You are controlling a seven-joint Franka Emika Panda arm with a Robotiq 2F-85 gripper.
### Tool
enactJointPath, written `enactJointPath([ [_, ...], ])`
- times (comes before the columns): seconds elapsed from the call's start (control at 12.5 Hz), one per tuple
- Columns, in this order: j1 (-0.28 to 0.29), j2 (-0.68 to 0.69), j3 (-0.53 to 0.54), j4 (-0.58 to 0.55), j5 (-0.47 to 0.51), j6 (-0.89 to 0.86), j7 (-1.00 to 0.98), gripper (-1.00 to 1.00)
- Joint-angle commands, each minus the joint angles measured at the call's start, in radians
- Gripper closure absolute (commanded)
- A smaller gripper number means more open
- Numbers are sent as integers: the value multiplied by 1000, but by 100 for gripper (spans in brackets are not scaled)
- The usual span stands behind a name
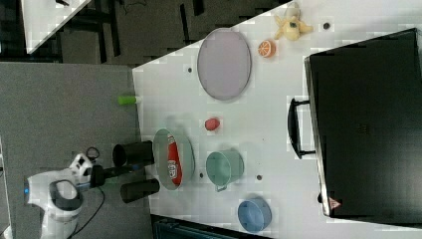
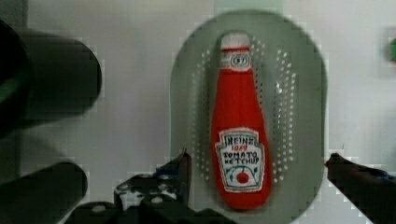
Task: Pick ketchup from strainer and place it on the table
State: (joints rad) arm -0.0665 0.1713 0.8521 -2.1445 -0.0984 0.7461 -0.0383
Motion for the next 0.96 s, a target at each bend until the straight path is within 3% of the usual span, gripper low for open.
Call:
enactJointPath([
  [0.08, -16, 102, -34, -40, -53, 74, 119, -100],
  [0.88, 6, 438, -73, -33, -362, 257, 358, -100],
  [0.96, 11, 454, -85, -31, -386, 257, 366, -91],
])
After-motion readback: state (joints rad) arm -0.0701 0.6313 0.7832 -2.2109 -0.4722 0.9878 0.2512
